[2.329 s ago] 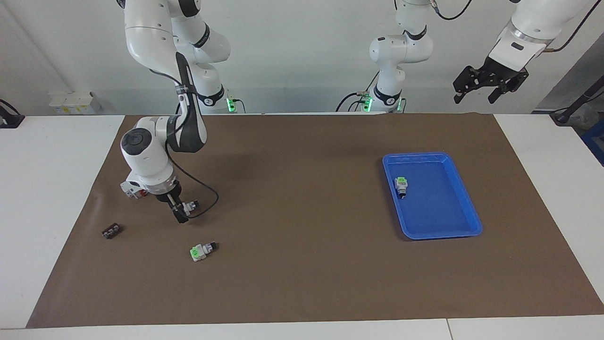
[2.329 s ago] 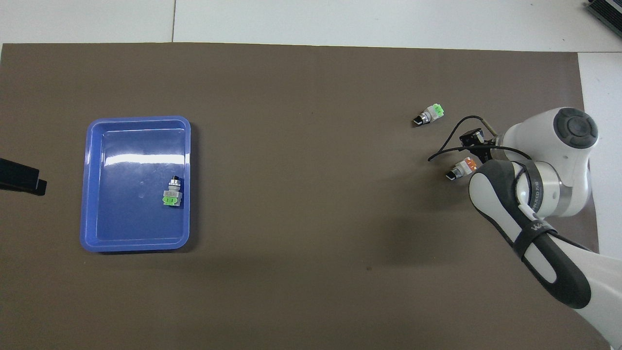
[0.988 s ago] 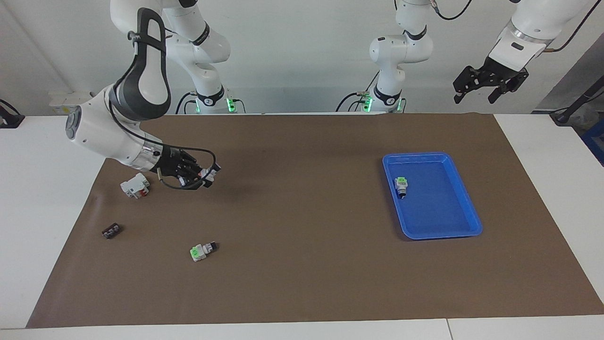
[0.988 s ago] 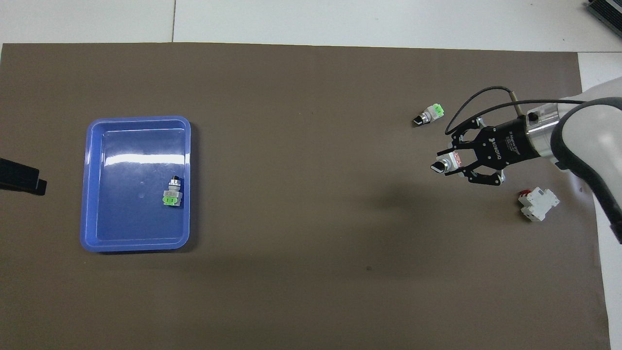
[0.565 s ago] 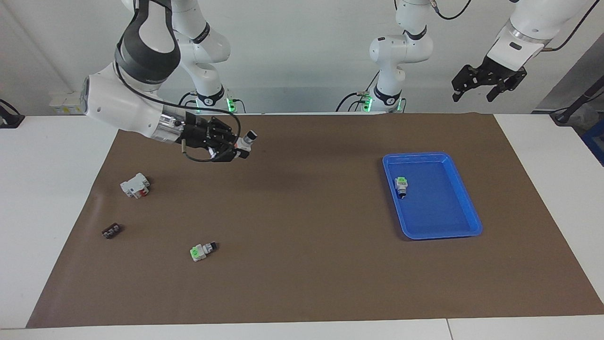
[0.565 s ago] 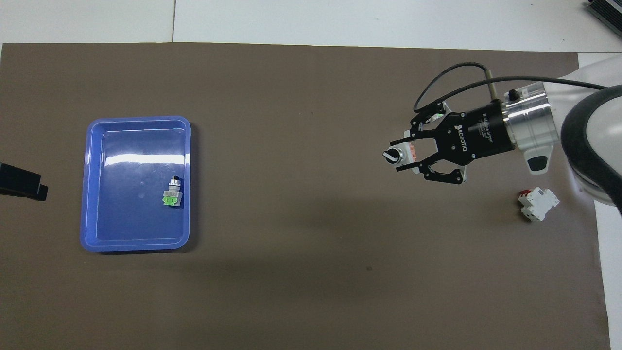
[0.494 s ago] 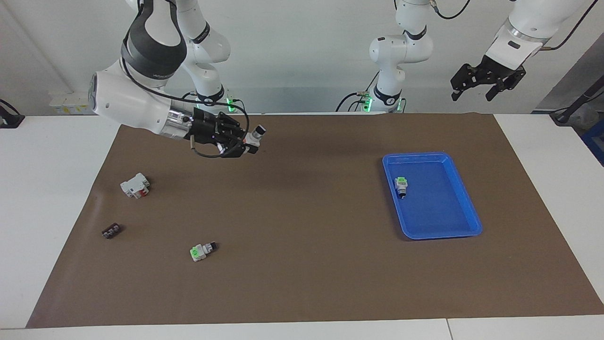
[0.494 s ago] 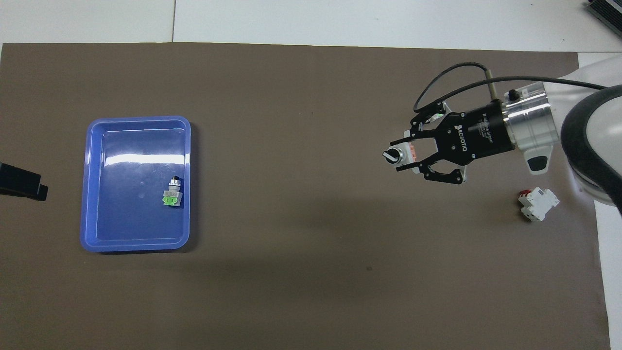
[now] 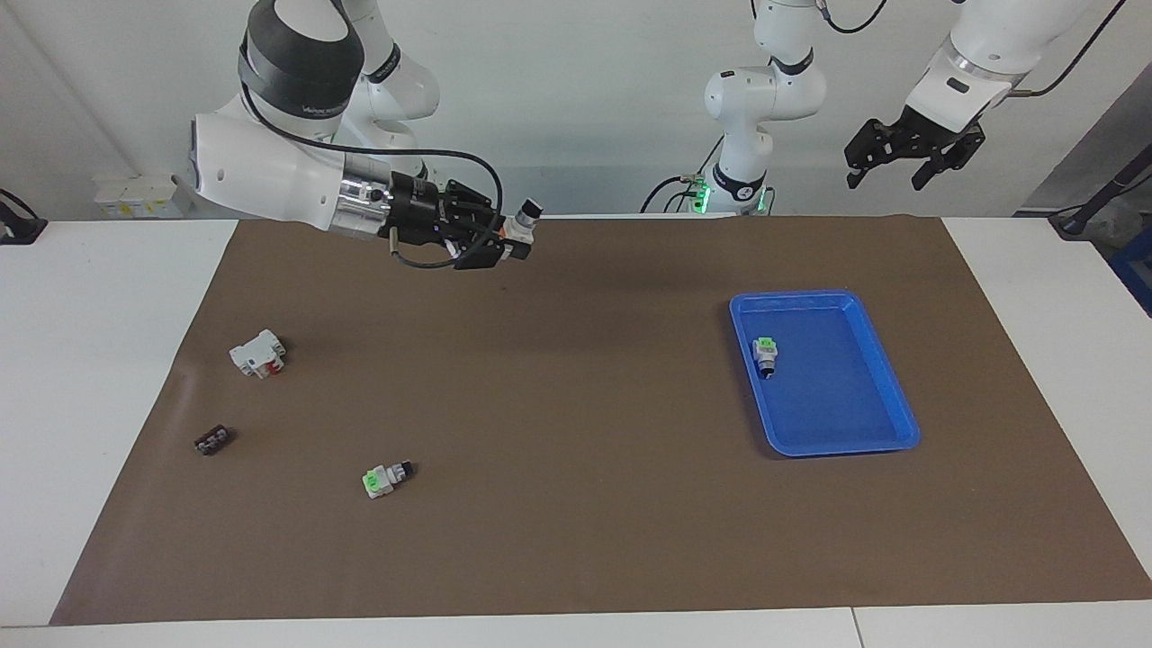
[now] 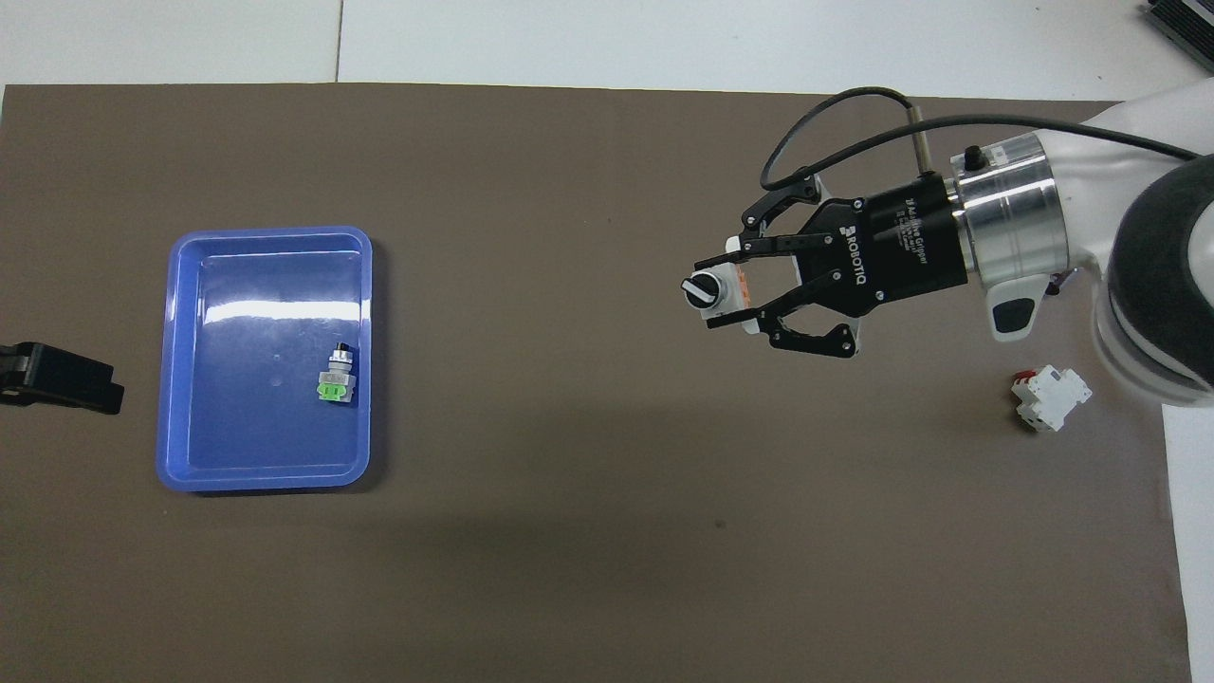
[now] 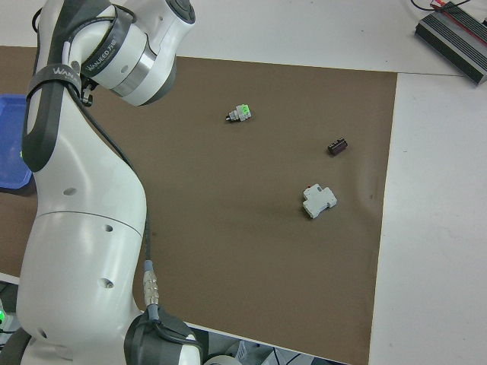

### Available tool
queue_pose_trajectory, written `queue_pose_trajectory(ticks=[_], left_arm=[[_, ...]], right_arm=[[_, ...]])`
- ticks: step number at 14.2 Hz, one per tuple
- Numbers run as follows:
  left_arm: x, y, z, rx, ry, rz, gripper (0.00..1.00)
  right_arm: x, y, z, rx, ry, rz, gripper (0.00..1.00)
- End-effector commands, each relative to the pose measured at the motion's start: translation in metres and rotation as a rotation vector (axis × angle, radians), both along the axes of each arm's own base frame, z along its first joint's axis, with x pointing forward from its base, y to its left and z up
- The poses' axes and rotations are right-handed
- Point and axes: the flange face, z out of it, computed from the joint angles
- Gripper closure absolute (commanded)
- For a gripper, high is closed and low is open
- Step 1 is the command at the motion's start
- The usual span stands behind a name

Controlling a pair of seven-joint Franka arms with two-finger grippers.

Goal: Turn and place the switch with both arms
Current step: 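Lift the switch with the right gripper while the left gripper approaches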

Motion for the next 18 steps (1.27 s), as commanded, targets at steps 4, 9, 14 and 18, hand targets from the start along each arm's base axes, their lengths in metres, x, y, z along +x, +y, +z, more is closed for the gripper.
queue_pose_trajectory(ticks=[4, 9, 14, 18], left_arm=[[-0.011, -0.052, 0.016, -0.270, 0.072, 0.247, 0.00], [-0.023, -0.102, 0.030, -0.422, 0.177, 0.368, 0.00], [-0.019, -0.115, 0.037, -0.463, 0.251, 0.627, 0.00], [-0.012, -0.143, 0.038, -0.498, 0.245, 0.865, 0.05]], right_arm=[[-0.021, 0.067, 0.010, -0.010, 0.019, -0.040, 1.00], [-0.035, 0.103, 0.004, -0.058, -0.050, -0.029, 1.00], [-0.038, 0.104, 0.003, -0.063, -0.047, -0.028, 1.00], [-0.044, 0.111, 0.001, -0.073, -0.048, -0.015, 1.00]])
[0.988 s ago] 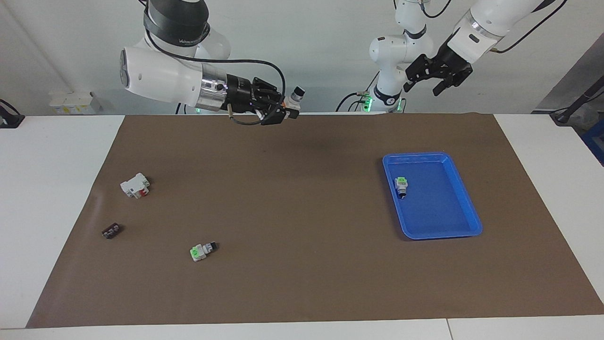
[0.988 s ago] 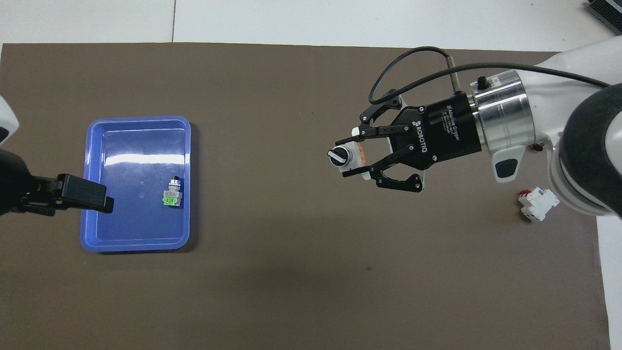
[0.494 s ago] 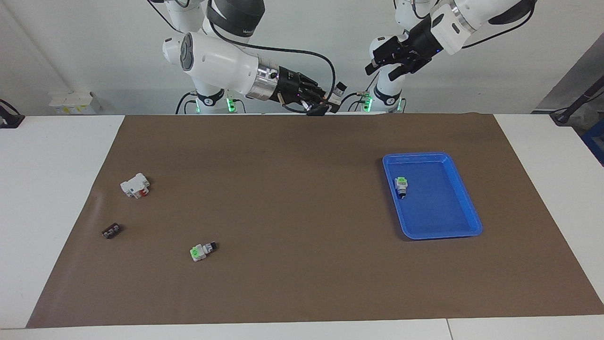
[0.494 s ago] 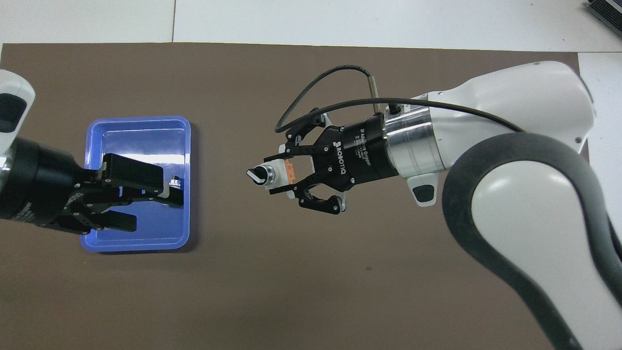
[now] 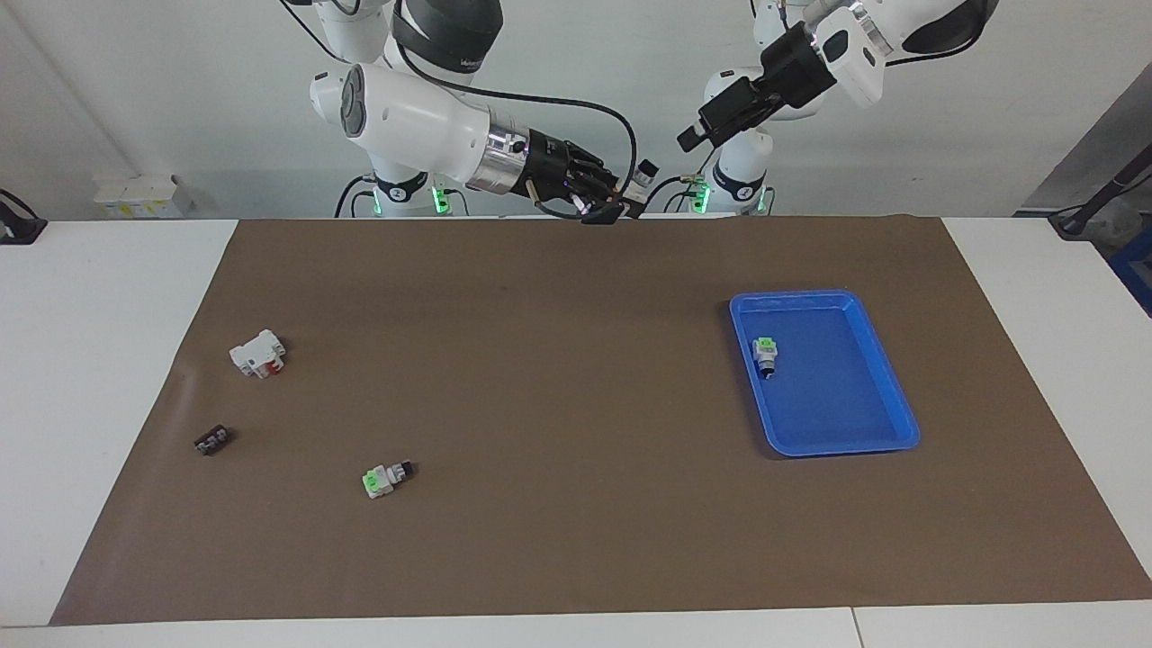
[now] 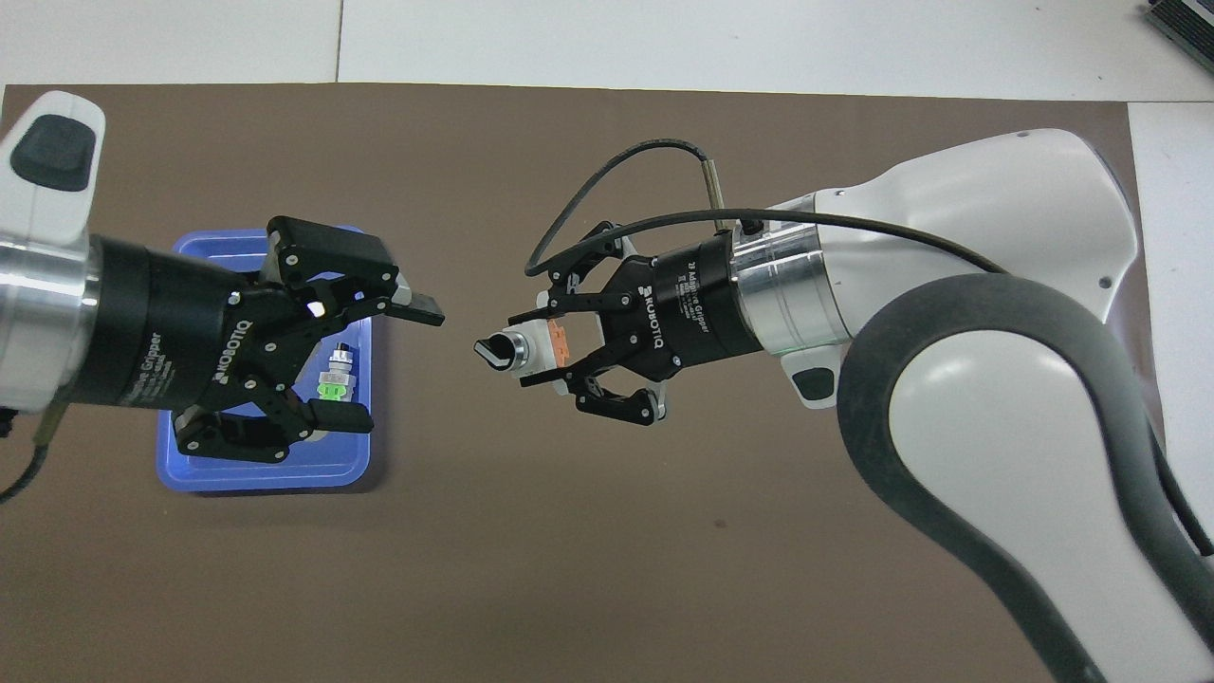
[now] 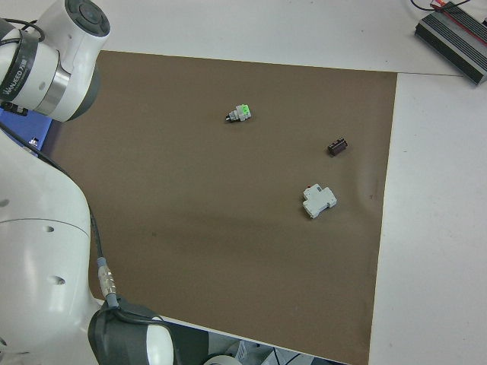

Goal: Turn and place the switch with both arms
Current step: 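Grasp the switch end with the left gripper beside the right gripper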

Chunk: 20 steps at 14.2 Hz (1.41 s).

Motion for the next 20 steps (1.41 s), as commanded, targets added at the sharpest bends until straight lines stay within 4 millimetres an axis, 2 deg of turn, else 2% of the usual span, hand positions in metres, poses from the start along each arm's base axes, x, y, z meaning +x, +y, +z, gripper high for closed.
queue_pose_trajectory(ticks=[1, 2, 3, 4, 6, 11, 12, 14, 16, 20], left_arm=[[-0.005, -0.020, -0.004, -0.025, 0.018, 0.151, 0.05], [-0.007, -0.026, -0.006, -0.028, 0.013, 0.177, 0.16], [-0.010, -0.029, -0.012, -0.028, 0.008, 0.187, 0.55], [-0.014, -0.035, -0.017, -0.029, 0.004, 0.193, 0.69], [-0.019, -0.041, -0.022, -0.022, 0.020, 0.203, 0.70], [-0.020, -0.037, -0.021, -0.016, 0.030, 0.207, 0.71], [-0.021, -0.037, -0.021, -0.016, 0.029, 0.208, 0.80], [-0.020, -0.036, -0.021, -0.015, 0.033, 0.215, 0.86], [-0.021, -0.035, -0.020, -0.011, 0.037, 0.225, 1.00], [-0.021, -0.035, -0.019, -0.003, 0.034, 0.224, 1.00]], right_arm=[[-0.012, 0.003, 0.001, -0.028, -0.019, -0.005, 1.00], [-0.012, 0.004, 0.002, -0.028, -0.020, -0.016, 1.00], [-0.015, 0.010, 0.001, -0.030, -0.022, -0.008, 1.00], [-0.017, 0.012, -0.001, -0.033, -0.019, -0.005, 1.00], [-0.018, 0.011, -0.001, -0.035, -0.020, -0.005, 1.00], [-0.019, 0.012, -0.001, -0.036, -0.015, 0.001, 1.00], [-0.019, 0.012, -0.002, -0.038, -0.016, 0.001, 1.00], [-0.019, 0.012, -0.002, -0.038, -0.016, 0.001, 1.00], [-0.018, 0.011, -0.001, -0.037, -0.015, 0.002, 1.00], [-0.019, 0.011, -0.001, -0.037, -0.015, 0.003, 1.00]])
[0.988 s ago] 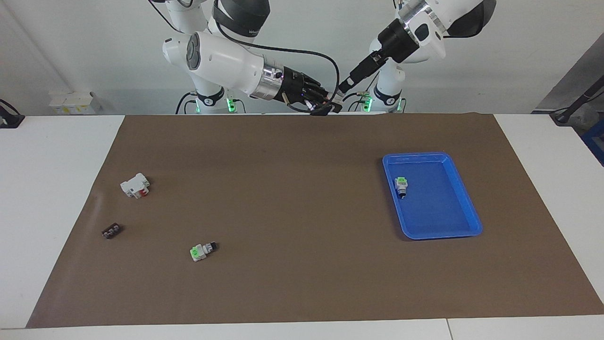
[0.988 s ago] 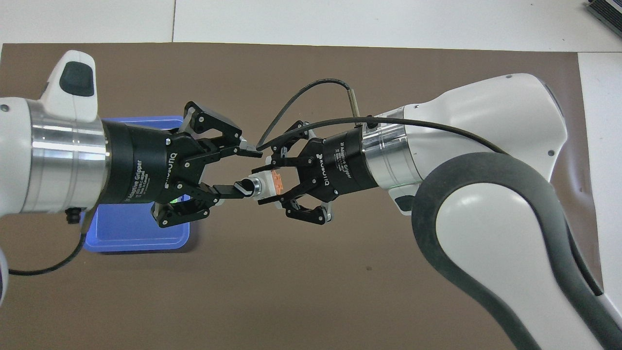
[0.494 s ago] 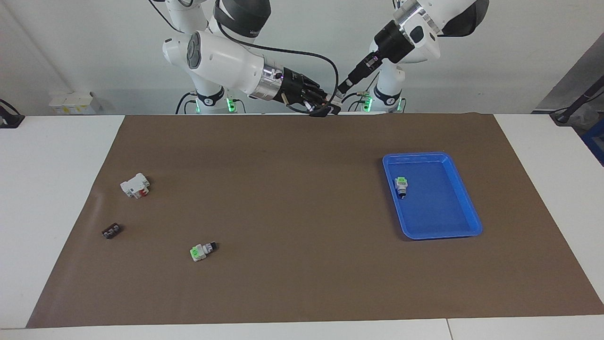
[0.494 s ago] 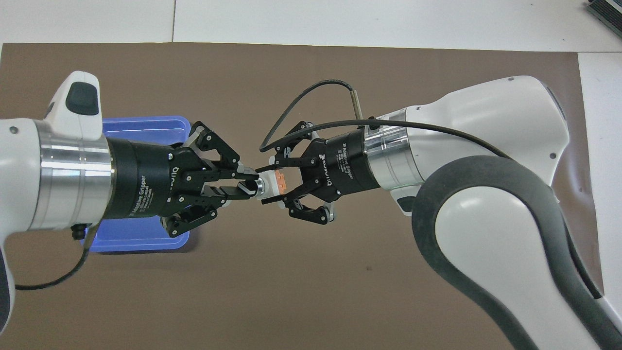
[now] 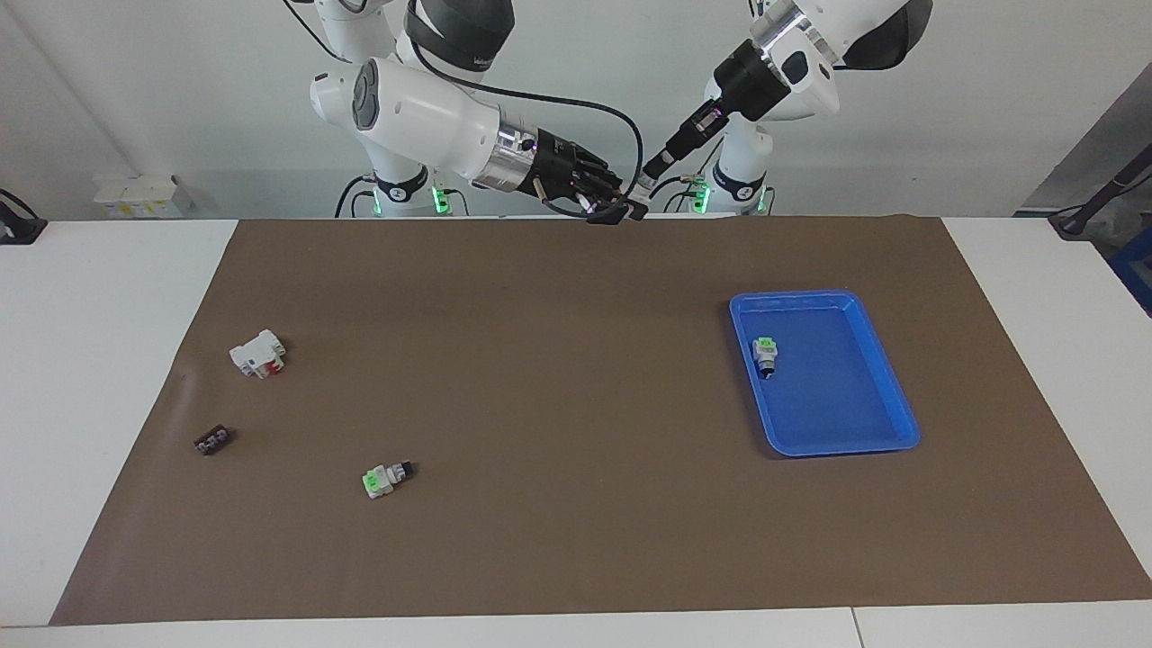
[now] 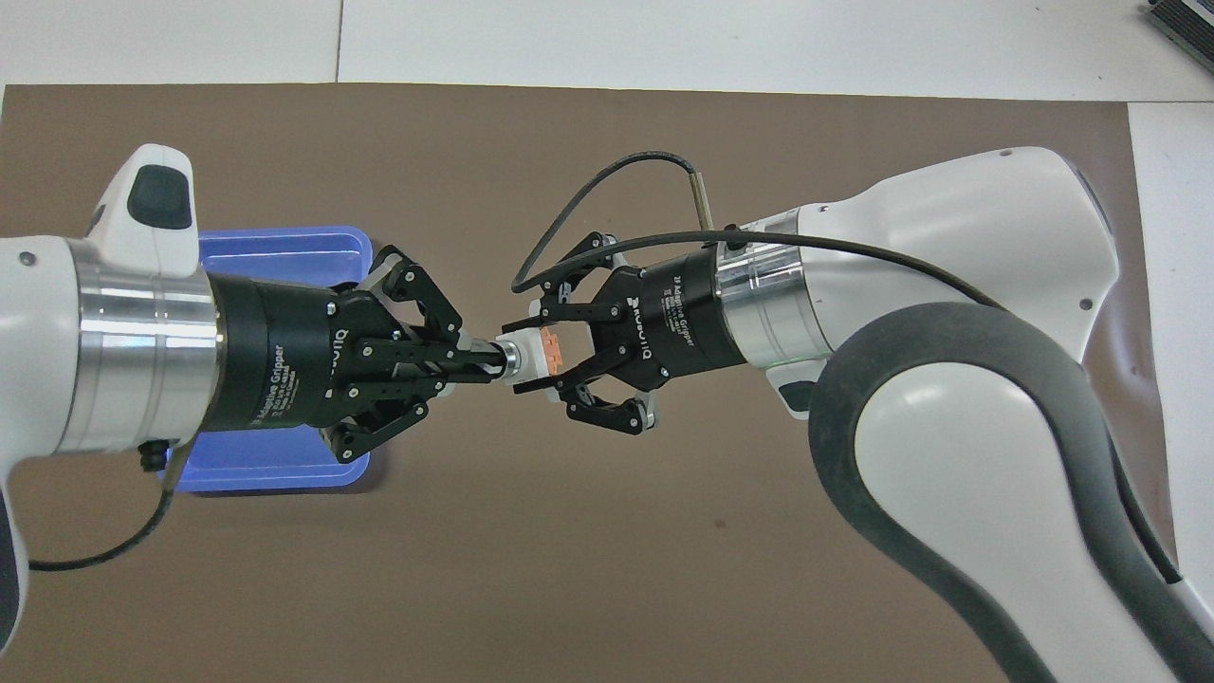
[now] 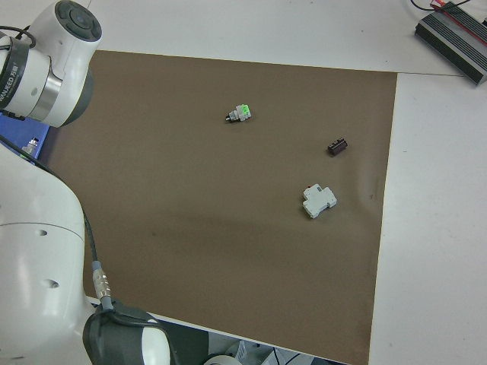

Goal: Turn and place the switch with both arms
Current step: 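Grasp the switch end with the left gripper beside the right gripper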

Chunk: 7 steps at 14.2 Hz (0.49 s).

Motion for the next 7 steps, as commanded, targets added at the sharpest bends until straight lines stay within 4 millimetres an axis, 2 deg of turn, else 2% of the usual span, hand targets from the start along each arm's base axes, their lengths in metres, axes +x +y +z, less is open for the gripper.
queue_pose_trajectory(ticks=[1, 4, 7], left_arm=[[-0.0057, -0.0018, 0.0019, -0.003, -0.011, 0.020, 1.00], [-0.0069, -0.0032, 0.0000, 0.017, -0.064, -0.049, 1.00], [-0.0123, -0.0009, -0.0072, 0.084, -0.241, -0.308, 1.00]], right_arm=[[-0.0123, 0.0048, 0.0019, -0.013, 0.007, 0.010, 1.00], [-0.0114, 0.0041, 0.0009, -0.014, 0.007, 0.009, 1.00], [-0.0113, 0.0040, 0.0010, -0.013, 0.006, 0.008, 1.00]])
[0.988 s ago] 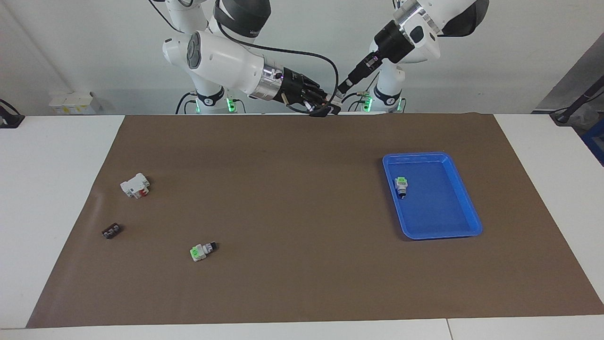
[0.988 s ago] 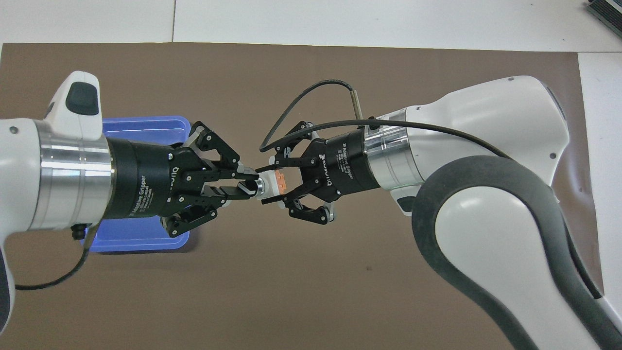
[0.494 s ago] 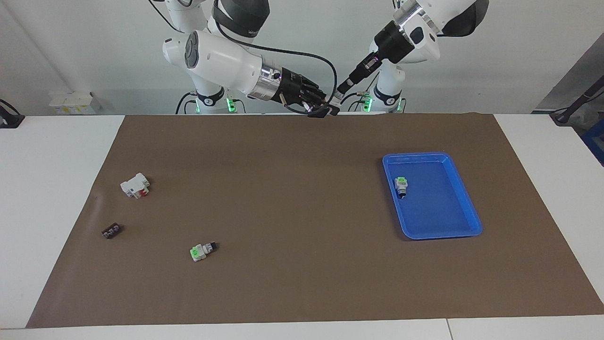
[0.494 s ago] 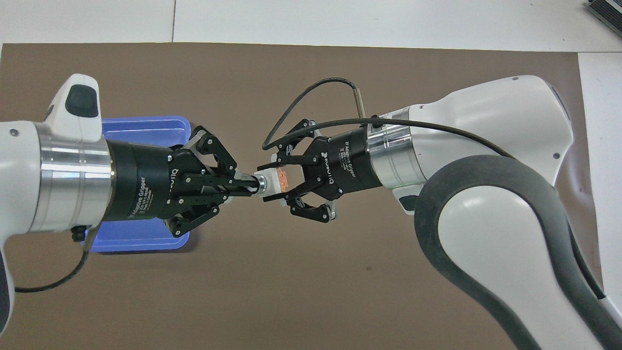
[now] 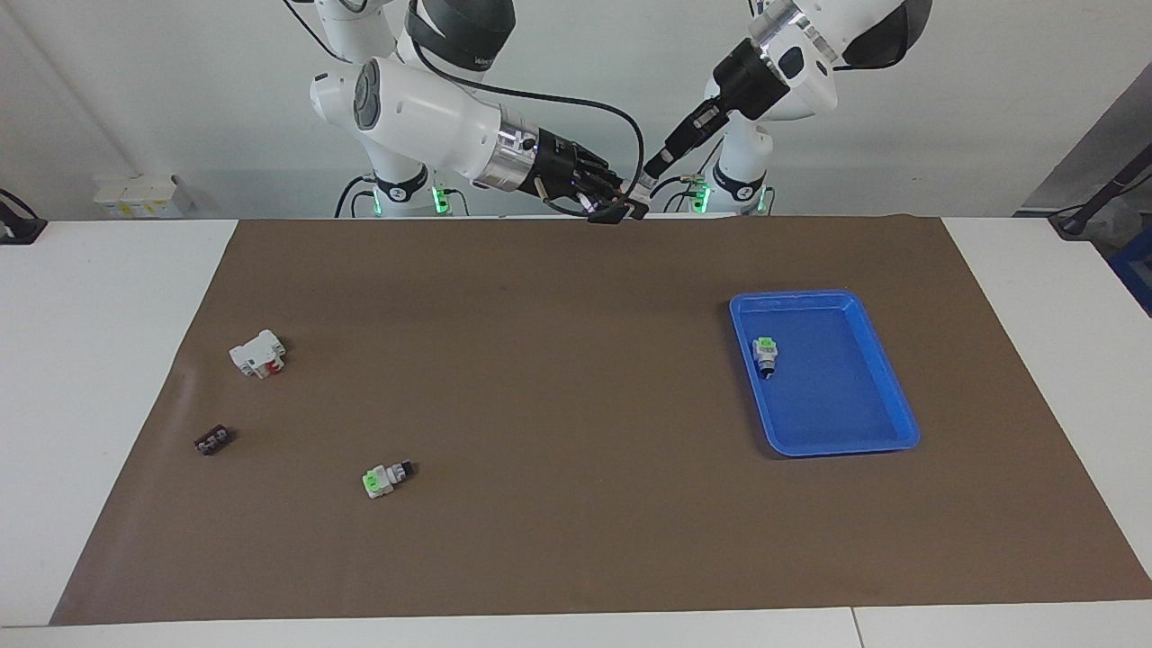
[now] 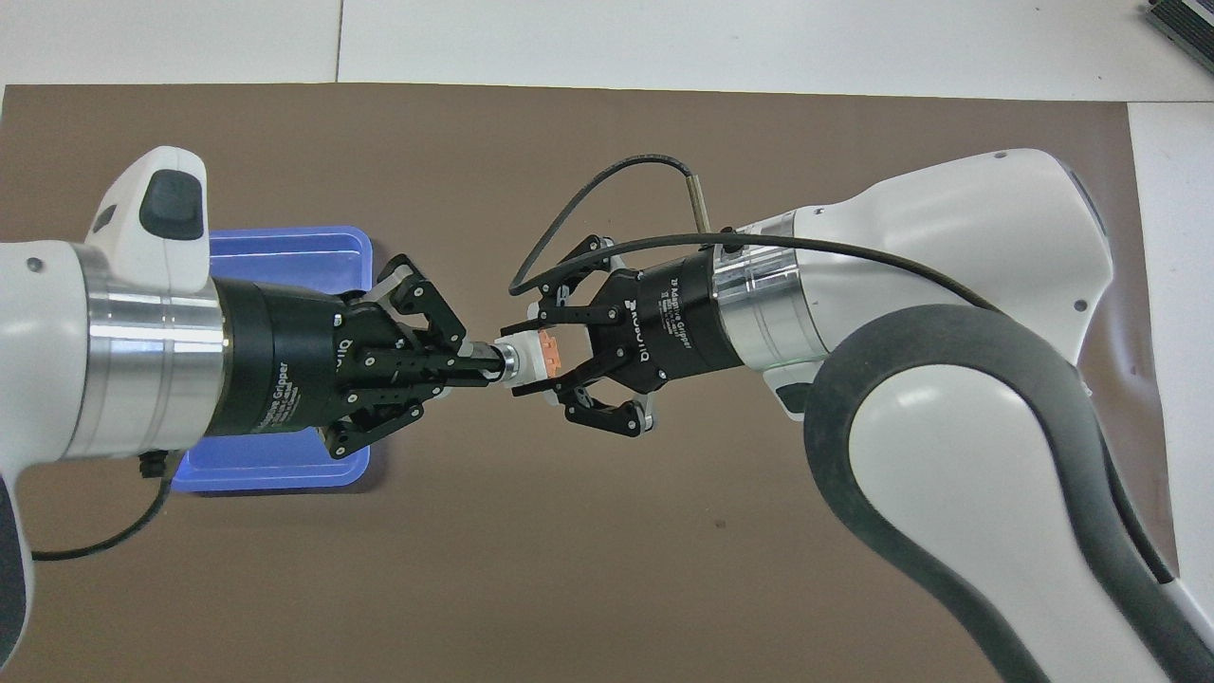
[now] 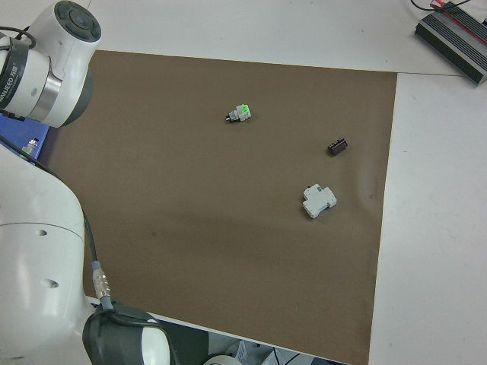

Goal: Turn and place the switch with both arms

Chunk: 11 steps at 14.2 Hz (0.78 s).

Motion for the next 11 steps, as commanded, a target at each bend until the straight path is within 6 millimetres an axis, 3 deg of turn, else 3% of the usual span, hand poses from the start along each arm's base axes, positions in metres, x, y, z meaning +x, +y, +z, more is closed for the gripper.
queue_pose_trajectory(ticks=[1, 6, 11], left_arm=[[-0.012, 0.002, -0.008, 0.056, -0.167, -0.235, 1.00], [-0.020, 0.009, -0.020, 0.154, -0.390, -0.659, 1.00], [-0.021, 0.009, -0.018, 0.157, -0.479, -0.763, 1.00]], right_arm=[[-0.009, 0.001, 0.004, -0.010, 0.003, 0.000, 1.00], [-0.009, 0.001, 0.004, -0.010, 0.003, 0.002, 1.00], [-0.009, 0.001, 0.004, -0.009, 0.002, 0.002, 1.00]])
